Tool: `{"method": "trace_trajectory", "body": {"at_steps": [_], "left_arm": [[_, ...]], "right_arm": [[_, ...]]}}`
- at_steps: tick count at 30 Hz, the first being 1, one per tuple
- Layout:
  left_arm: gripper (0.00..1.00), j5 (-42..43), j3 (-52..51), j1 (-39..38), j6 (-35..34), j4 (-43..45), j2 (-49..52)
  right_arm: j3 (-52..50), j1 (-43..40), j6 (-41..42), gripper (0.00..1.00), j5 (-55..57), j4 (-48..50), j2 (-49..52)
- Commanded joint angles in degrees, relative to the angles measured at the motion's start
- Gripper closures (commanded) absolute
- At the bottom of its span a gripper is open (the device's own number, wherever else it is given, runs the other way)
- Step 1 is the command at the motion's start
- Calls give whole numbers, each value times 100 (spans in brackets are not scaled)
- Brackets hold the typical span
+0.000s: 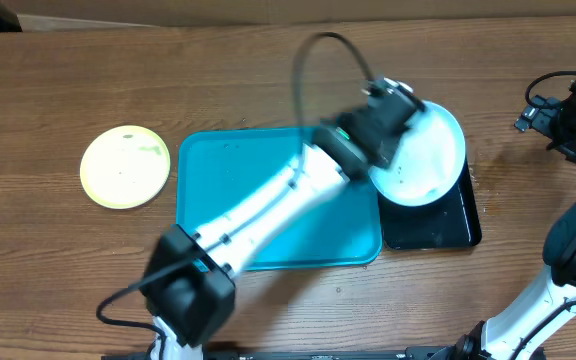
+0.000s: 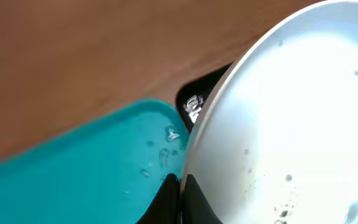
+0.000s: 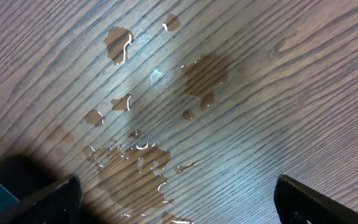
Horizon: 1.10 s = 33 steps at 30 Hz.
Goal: Clean dirty plates on tray and stack at the side
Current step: 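Carry the white plate left and lower it onto the yellow plate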
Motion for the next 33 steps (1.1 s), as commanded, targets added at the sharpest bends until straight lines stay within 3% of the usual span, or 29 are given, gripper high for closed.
{"method": "trace_trajectory", "body": {"at_steps": [1, 5, 9, 17, 21, 26, 33], "left_arm": [[96, 2485, 70, 986, -387, -31, 44], [96, 3386, 70, 2334, -389, -485, 46], [96, 3434, 70, 3729, -387, -1250, 46], [96, 2238, 70, 6269, -367, -2446, 46], [96, 2048, 68, 7215, -271, -2791, 46], [96, 2041, 68, 7720, -166, -3032, 46], [96, 1475, 37, 7661, -179, -3091, 46]], "right_arm": [[76, 7, 24, 0, 37, 20, -153], [76, 7, 24, 0, 37, 20, -153], [76, 7, 24, 0, 37, 20, -153], [76, 7, 24, 0, 37, 20, -153], [76, 7, 24, 0, 37, 20, -153], [76, 7, 24, 0, 37, 20, -153], [76, 7, 24, 0, 37, 20, -153]]}}
